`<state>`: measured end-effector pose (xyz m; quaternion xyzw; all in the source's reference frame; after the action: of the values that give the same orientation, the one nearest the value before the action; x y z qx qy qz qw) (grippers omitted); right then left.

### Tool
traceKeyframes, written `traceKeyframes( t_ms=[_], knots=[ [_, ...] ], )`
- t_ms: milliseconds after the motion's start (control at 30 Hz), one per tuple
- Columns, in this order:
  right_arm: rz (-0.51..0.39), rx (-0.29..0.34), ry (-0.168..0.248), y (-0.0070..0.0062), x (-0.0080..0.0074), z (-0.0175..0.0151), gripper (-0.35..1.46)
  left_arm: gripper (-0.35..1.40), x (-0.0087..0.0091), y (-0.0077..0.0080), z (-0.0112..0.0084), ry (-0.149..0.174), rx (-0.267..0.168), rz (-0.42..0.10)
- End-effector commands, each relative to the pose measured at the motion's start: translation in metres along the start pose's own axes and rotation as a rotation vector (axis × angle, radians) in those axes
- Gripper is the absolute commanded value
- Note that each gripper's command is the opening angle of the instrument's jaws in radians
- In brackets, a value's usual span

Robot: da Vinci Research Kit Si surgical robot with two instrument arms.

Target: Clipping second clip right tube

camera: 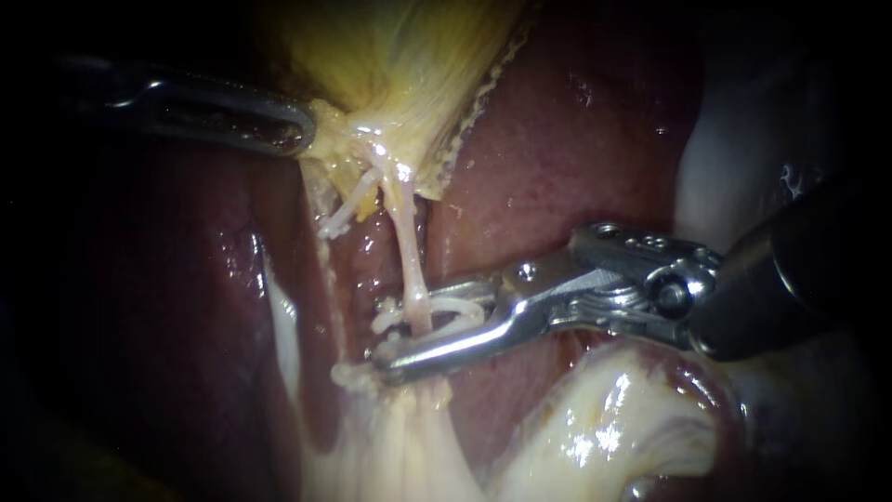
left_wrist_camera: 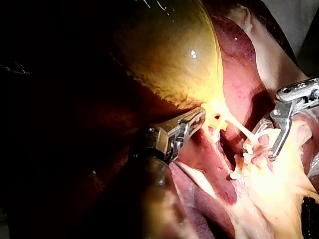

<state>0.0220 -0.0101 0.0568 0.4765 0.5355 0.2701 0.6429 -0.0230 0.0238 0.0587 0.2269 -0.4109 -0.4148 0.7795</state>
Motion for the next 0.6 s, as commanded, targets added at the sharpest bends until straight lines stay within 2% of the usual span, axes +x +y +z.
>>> traceKeyframes(
  t_ms=[33,433,600],
  knots=[
    [0.0,0.0,-0.001,0.0002,-0.0001,0.0001,0.29,-0.35,0.0,0.0,0.0,0.0,0.0,0.0],
    [-0.002,-0.001,-0.002,0.0008,-0.0002,0.0005,0.04,-0.35,0.0,0.0,0.0001,0.0,0.0,0.0],
    [-0.003,-0.001,-0.002,0.0009,-0.0004,0.0006,-0.12,-0.35,0.0,0.0,0.0001,0.0,-0.001,0.0]
  ],
)
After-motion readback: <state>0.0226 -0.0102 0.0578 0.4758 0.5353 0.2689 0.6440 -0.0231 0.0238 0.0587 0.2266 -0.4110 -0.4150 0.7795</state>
